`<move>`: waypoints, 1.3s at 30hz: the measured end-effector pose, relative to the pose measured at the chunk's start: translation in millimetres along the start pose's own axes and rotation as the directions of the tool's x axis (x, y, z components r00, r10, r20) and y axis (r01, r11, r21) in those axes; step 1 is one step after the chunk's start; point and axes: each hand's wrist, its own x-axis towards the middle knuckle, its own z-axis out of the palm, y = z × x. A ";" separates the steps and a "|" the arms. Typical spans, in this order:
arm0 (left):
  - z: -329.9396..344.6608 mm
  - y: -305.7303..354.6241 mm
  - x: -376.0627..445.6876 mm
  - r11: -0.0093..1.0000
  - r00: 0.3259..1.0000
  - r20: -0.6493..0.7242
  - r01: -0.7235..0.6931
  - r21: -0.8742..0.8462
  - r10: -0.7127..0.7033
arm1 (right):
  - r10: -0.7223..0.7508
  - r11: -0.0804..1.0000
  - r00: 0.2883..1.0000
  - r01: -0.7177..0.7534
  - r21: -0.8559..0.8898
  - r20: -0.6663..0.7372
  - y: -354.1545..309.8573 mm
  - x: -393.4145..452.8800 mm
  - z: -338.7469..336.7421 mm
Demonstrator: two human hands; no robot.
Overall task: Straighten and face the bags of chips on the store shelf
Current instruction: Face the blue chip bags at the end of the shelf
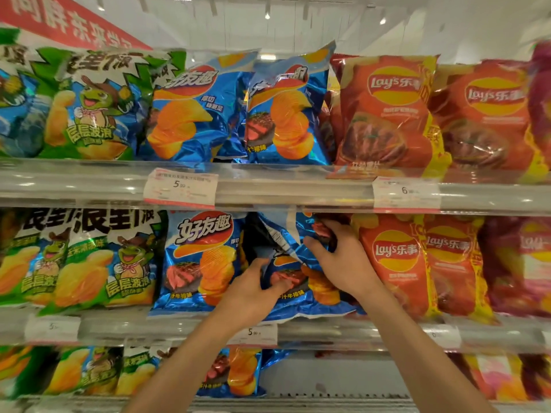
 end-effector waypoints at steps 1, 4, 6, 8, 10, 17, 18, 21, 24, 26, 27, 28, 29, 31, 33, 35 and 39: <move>0.1 1.1 -2.5 1.000 1.000 -0.005 -0.012 0.011 0.012 | 0.003 1.000 1.000 -0.003 0.003 -0.002 -0.6 -1.9 -2.1; -6.5 1.6 -9.0 0.998 0.996 -0.065 -0.057 0.008 0.057 | -0.002 1.000 1.000 0.002 0.006 -0.003 -5.7 -11.6 -6.6; -15.6 3.5 -11.0 0.996 0.987 -0.142 -0.080 -0.039 0.074 | -0.015 1.000 1.000 0.015 -0.002 0.012 -12.0 -20.1 -9.2; -22.3 5.9 -9.4 0.979 0.982 -0.178 -0.095 -0.180 0.062 | -0.027 1.000 0.999 0.027 0.000 0.026 -19.3 -27.4 -10.2; -23.3 10.2 -8.8 0.925 0.988 -0.152 -0.080 -0.373 0.025 | -0.044 0.999 0.997 0.043 0.029 0.057 -27.6 -36.3 -8.1; -26.2 12.1 -7.1 0.808 0.967 -0.240 -0.075 -0.584 -0.084 | -0.080 0.981 0.988 0.054 0.189 0.133 -47.9 -55.8 -14.7; -27.4 8.8 -7.7 0.811 0.966 -0.241 -0.067 -0.581 -0.093 | -0.064 0.984 0.994 0.048 0.171 0.089 -45.9 -52.5 -15.6; -34.5 4.3 -12.3 0.781 0.967 -0.223 -0.047 -0.622 -0.120 | 0.030 0.992 0.997 -0.039 0.120 0.074 -41.4 -40.7 -17.9; -44.7 -0.4 -18.1 0.764 0.966 -0.228 -0.054 -0.642 -0.124 | 0.117 0.942 0.967 -0.180 0.284 0.227 -46.7 -32.0 -9.2; -53.9 -4.6 -25.9 0.772 0.966 -0.230 -0.054 -0.634 -0.121 | 0.136 0.914 0.959 -0.218 0.341 0.249 -55.5 -32.7 5.0; -58.7 -6.8 -30.6 0.777 0.967 -0.230 -0.060 -0.626 -0.111 | 0.144 0.916 0.964 -0.215 0.338 0.225 -58.0 -34.3 14.6; -63.6 -10.0 -34.6 0.783 0.968 -0.231 -0.068 -0.618 -0.098 | 0.151 0.918 0.966 -0.217 0.333 0.211 -61.3 -36.8 23.8; -69.0 -12.8 -38.7 0.792 0.968 -0.238 -0.081 -0.605 -0.083 | 0.147 0.916 0.964 -0.217 0.337 0.221 -65.0 -39.3 32.2; -81.2 -20.2 -44.6 0.805 0.965 -0.254 -0.101 -0.585 -0.064 | 0.133 0.902 0.953 -0.230 0.365 0.271 -75.4 -41.8 41.9; -93.4 -30.1 -47.2 0.798 0.960 -0.263 -0.085 -0.597 -0.094 | 0.129 0.917 0.958 -0.213 0.336 0.256 -78.0 -39.1 43.4; -103.2 -38.7 -48.2 0.794 0.957 -0.262 -0.062 -0.605 -0.125 | 0.152 0.982 0.979 -0.165 0.091 0.133 -69.0 -30.1 37.7; -115.5 -46.9 -51.7 0.811 0.955 -0.273 -0.070 -0.581 -0.113 | 0.401 0.870 0.891 -0.297 -0.394 0.212 -44.8 -17.2 34.9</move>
